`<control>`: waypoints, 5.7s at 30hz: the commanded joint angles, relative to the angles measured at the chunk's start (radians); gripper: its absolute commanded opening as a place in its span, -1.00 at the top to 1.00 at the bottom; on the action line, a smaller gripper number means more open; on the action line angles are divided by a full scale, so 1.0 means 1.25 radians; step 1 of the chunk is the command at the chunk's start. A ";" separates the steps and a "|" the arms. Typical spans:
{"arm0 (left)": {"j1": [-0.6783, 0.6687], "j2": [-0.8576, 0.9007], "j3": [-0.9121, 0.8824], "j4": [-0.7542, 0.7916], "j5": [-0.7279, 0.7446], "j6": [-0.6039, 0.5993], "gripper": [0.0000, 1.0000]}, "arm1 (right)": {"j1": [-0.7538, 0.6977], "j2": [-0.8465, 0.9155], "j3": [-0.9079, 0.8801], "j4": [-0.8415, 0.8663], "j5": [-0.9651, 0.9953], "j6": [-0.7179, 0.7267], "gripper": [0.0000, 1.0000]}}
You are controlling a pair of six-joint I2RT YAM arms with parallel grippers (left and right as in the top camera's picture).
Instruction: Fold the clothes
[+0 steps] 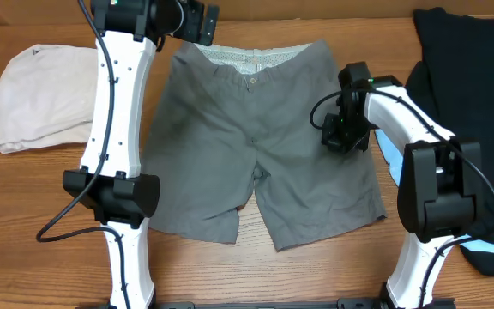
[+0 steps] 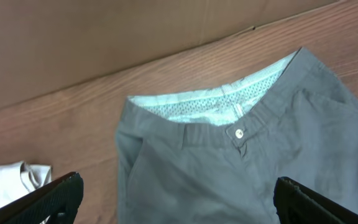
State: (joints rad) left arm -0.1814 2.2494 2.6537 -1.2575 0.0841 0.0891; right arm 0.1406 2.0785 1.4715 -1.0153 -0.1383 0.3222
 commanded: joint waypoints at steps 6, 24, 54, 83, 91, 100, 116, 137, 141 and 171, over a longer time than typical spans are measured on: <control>-0.002 0.026 -0.016 0.029 -0.017 0.022 -0.99 | -0.074 0.028 -0.048 0.116 0.069 0.078 0.93; -0.012 0.191 -0.016 0.122 -0.039 0.006 -1.00 | -0.167 0.219 0.013 0.438 0.064 0.075 0.92; 0.129 0.422 -0.016 0.296 0.064 0.099 -0.96 | -0.079 0.218 0.790 -0.402 -0.034 -0.091 -0.18; 0.320 0.392 0.082 -0.189 -0.085 -0.209 0.53 | -0.053 0.218 0.786 -0.439 -0.031 -0.069 -0.07; 0.353 0.388 0.168 -0.261 0.122 -0.114 0.07 | -0.054 0.218 0.779 -0.506 -0.016 -0.003 -0.08; 0.253 0.297 0.391 -0.268 0.132 -0.063 -0.43 | -0.069 0.218 0.644 -0.526 0.042 -0.009 -0.16; 0.122 0.179 0.390 -0.228 0.128 0.037 -0.63 | -0.103 0.218 0.338 -0.284 0.074 -0.134 0.06; 0.113 0.180 0.390 -0.148 0.128 0.021 -0.58 | -0.183 0.218 0.327 0.340 0.067 -0.026 0.93; 0.113 0.183 0.385 -0.119 0.128 -0.013 -0.55 | -0.200 0.219 0.336 0.417 0.056 -0.024 0.93; 0.003 0.186 -0.181 0.181 0.052 0.225 -0.57 | -0.222 0.224 0.852 -0.327 -0.085 -0.077 -1.00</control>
State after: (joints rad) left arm -0.1875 2.4725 2.4828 -1.0515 0.1680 0.3248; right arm -0.1532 2.3558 2.5137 -1.4097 -0.2371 0.2359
